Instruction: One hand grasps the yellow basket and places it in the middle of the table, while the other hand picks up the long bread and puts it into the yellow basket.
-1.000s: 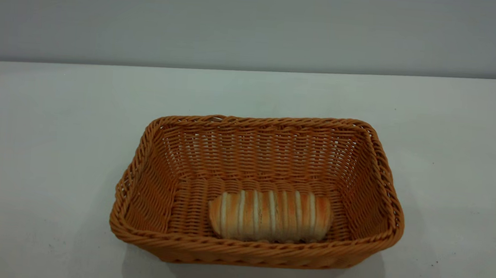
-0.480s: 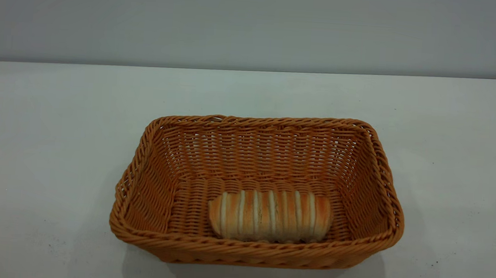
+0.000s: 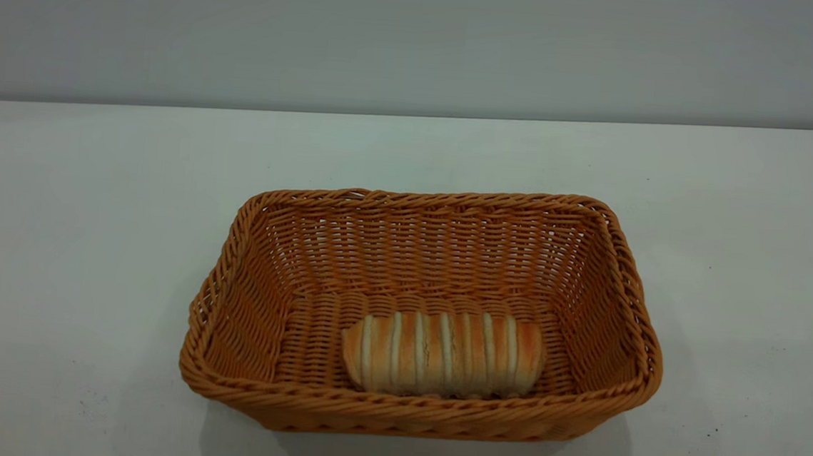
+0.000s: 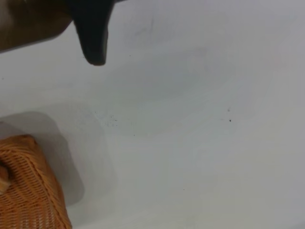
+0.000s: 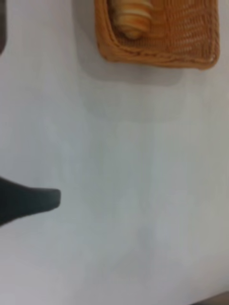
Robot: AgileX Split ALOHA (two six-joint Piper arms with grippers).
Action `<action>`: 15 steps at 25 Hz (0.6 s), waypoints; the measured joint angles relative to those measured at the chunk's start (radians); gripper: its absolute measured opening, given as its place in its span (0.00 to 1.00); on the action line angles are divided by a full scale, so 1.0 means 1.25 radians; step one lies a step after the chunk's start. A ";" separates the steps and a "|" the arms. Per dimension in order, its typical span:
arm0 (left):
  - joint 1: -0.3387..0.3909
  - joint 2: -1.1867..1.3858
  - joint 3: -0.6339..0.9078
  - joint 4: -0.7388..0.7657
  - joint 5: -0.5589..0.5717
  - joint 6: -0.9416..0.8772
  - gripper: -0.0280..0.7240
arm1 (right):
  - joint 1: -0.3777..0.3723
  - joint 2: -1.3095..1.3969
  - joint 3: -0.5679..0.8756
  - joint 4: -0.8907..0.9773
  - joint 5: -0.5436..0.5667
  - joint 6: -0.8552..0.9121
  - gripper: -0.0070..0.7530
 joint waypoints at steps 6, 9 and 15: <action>0.000 0.000 0.000 0.000 0.000 0.000 0.77 | 0.006 0.000 0.000 0.000 0.000 0.000 0.72; 0.000 0.000 0.000 0.000 0.000 0.000 0.77 | 0.006 0.000 0.000 0.000 0.000 0.000 0.72; 0.000 0.000 0.000 0.000 0.000 0.000 0.77 | 0.006 0.000 0.000 0.000 0.000 0.000 0.72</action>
